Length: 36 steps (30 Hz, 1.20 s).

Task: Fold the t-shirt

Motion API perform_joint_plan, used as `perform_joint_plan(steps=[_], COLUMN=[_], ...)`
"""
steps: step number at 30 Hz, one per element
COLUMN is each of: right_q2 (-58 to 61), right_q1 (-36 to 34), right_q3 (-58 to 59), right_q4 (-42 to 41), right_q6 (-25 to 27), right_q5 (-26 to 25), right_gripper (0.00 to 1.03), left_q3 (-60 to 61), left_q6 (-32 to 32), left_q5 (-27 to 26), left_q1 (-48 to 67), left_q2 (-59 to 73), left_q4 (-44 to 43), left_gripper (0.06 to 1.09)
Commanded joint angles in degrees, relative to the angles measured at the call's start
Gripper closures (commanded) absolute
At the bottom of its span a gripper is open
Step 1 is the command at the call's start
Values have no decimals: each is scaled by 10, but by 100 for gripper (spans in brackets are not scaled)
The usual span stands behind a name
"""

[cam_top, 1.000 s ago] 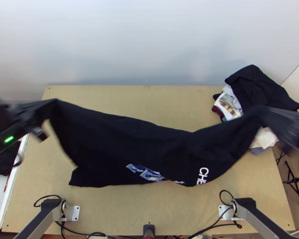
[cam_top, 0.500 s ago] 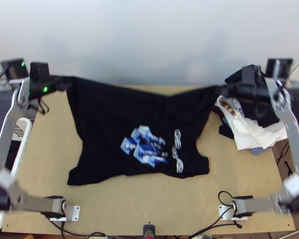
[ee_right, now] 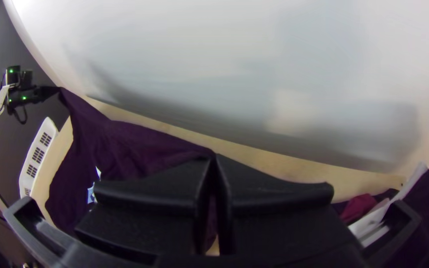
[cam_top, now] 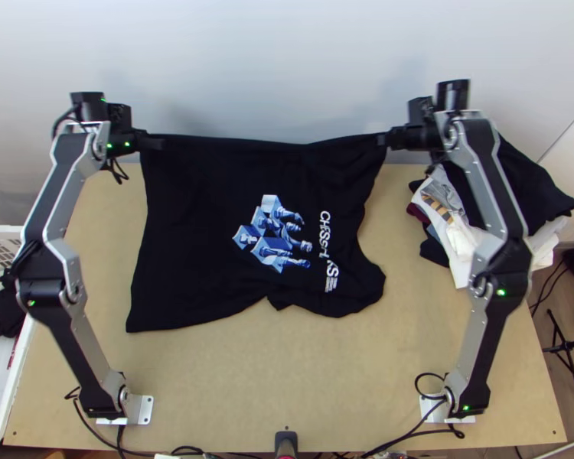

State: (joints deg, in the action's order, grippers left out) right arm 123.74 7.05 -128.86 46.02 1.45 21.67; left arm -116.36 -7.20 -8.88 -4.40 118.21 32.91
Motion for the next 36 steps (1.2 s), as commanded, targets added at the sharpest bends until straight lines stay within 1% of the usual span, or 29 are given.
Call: perform_joint_plan(steps=[1, 4, 6, 8, 10, 12, 13, 14, 15, 16, 17, 18, 19, 20, 21, 25, 27, 29, 30, 32, 35, 36], right_q2=[77, 89, 101, 113, 127, 130, 129, 128, 124, 117, 108, 96, 86, 77, 70, 30, 7, -18, -32, -65, -127, -151], right_q1=[32, 35, 40, 46, 50, 52, 53, 55, 58, 62, 67, 71, 75, 79, 82, 91, 96, 99, 101, 105, 110, 111], right_q3=[-25, -27, -28, -28, -36, -37, -37, -37, -37, -32, -25, -16, -8, -3, -3, -4, -3, 10, 26, 76, 186, 226], right_q4=[-9, -18, -27, -44, -52, -48, -38, -20, 3, 23, 40, 49, 51, 54, 59, 62, 82, 114, 132, 165, 170, 169], right_q6=[12, 9, 12, 16, 17, 13, 10, 10, 15, 23, 32, 35, 35, 35, 35, 33, 33, 36, 43, 61, 78, 86], right_q5=[-26, -30, -40, -59, -72, -72, -72, -72, -73, -73, -73, -73, -73, -73, -73, -73, -73, -73, -73, -73, -73, -73], right_gripper=[100, 100, 100, 100, 100, 99, 86, 66, 51, 39, 30, 20, 13, 6, 3, 3, 3, 3, 3, 4, 5, 5], left_q3=[-19, -17, -19, -26, -31, -30, -28, -25, -23, -23, -23, -22, -21, -19, -18, -19, -19, -14, 2, 67, 224, 271], left_q6=[-12, -10, -15, -23, -22, -18, -16, -15, -14, -14, -16, -17, -17, -17, -17, -16, -18, -34, -52, -109, -225, -254], left_q5=[23, 23, 25, 40, 40, 41, 43, 48, 50, 51, 51, 51, 51, 51, 51, 51, 51, 51, 51, 44, 46, 46], left_q1=[2, -4, -4, -2, 1, 4, 6, 9, 10, 12, 12, 13, 13, 14, 15, 15, 12, 10, 12, 24, 62, 70], left_q2=[90, 99, 112, 130, 142, 146, 145, 142, 139, 135, 131, 127, 120, 113, 106, 76, 52, 18, -4, -57, -162, -193], left_q4=[8, 3, -3, -6, -5, 4, 9, 15, 18, 25, 31, 37, 37, 37, 37, 37, 39, 69, 82, 98, 93, 92], left_gripper=[105, 105, 105, 105, 105, 105, 103, 96, 83, 65, 42, 33, 31, 19, 9, 10, 10, 10, 10, 11, 11, 13])
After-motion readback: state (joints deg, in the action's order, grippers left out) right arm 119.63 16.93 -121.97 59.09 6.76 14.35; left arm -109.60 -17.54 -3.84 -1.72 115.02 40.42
